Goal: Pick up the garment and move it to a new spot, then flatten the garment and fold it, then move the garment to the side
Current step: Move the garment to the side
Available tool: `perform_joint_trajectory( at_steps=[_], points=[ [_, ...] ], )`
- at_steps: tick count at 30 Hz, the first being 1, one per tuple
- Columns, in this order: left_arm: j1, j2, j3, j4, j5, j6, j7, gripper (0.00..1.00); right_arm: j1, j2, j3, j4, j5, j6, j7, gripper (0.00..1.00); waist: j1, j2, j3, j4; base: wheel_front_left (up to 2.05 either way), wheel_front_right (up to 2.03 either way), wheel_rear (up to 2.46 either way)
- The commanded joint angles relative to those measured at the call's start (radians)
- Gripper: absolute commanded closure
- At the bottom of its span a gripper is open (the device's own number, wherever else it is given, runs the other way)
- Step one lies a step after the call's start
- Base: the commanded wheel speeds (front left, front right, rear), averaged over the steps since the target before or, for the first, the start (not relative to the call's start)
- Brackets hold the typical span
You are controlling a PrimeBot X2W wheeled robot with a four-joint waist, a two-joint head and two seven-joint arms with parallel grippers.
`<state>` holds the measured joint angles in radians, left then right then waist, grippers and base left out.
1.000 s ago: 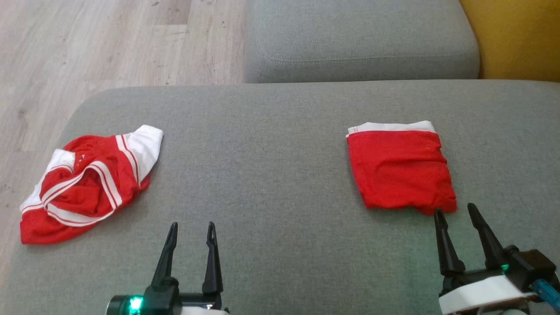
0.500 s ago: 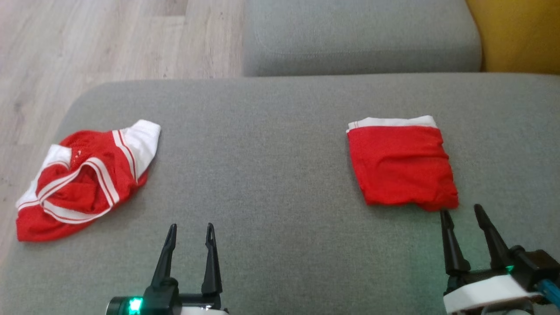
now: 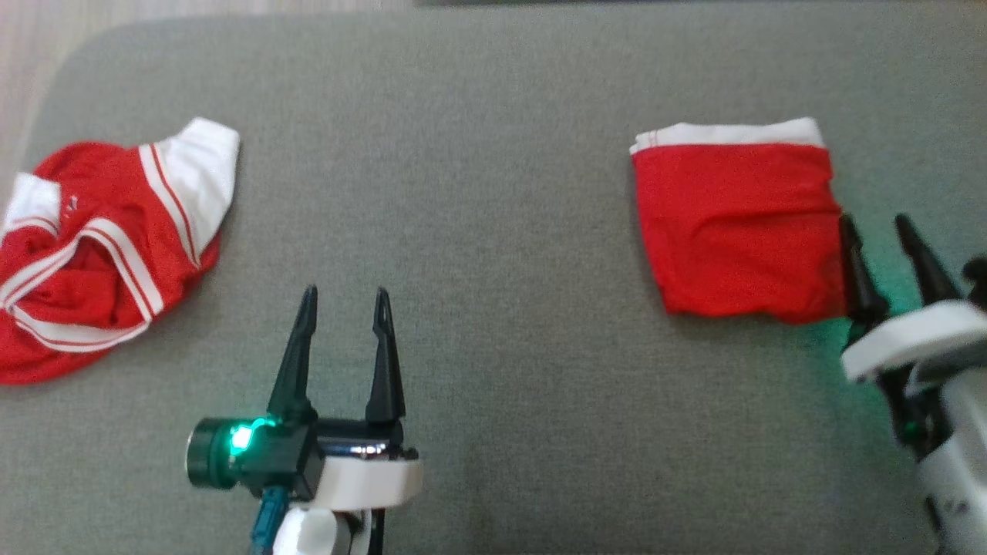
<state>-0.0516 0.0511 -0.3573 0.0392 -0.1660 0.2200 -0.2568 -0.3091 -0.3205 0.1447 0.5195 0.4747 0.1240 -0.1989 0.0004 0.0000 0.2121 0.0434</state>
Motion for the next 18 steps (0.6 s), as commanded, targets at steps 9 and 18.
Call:
perform_joint_trajectory(
  at_steps=[9,18],
  points=[
    [-0.096,-0.001,-0.012,-0.043,0.002,0.003,-0.005,0.00,-0.150,-0.146,0.192,0.132,0.219,0.007,0.106,0.00,-0.0004,0.0000,0.103,0.021,0.00,0.00,0.00],
    [-0.115,-0.001,-0.015,-0.044,-0.002,0.011,-0.005,0.00,-0.222,-0.202,0.327,0.163,0.353,0.007,0.075,1.00,-0.0004,0.0000,0.138,0.003,0.00,0.00,0.00]
  ],
)
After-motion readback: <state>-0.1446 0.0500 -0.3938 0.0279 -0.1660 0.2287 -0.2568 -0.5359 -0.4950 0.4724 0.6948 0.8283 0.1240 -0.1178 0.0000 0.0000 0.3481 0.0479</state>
